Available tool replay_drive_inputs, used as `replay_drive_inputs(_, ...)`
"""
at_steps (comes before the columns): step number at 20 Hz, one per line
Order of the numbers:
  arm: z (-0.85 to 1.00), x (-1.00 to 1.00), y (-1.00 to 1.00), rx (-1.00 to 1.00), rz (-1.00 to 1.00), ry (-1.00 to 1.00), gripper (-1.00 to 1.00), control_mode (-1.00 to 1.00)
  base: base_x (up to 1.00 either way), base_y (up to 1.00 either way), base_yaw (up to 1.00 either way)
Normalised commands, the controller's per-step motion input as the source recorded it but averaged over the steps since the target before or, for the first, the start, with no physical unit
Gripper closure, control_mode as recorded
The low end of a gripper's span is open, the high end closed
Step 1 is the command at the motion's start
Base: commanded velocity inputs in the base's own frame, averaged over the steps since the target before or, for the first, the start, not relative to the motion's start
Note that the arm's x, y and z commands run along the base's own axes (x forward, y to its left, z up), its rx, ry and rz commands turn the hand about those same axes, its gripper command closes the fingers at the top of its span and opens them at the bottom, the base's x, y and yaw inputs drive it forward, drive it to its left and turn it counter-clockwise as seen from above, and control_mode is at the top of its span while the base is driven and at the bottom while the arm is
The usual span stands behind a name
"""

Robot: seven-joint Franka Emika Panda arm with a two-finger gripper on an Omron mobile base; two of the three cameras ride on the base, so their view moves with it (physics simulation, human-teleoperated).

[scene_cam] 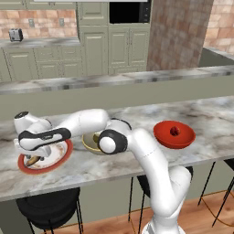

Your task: Take the fruits from the plate on the dining counter and place two fruits in each bowl.

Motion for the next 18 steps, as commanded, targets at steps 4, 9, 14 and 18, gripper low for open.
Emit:
replay_drive_inputs(4,-0.18,-0.14,-0.27,0.01,-0.06,-0.02,1.0,-1.0,0.0,0.0,0.0)
replay_drive_inputs(9,0.08,-0.3,-0.47,0.09,-0.05,-0.07,1.0,-1.0,0.0,0.0,0.0)
replay_drive_inputs(14,0.56,-0.53,-0.57,0.18,0.0,-0.08,1.0,-1.0,0.0,0.0,0.0)
replay_drive_inputs(18,0.5,-0.62,-0.72,0.23,0.0,-0.18,1.0,-1.0,0.0,0.0,0.0)
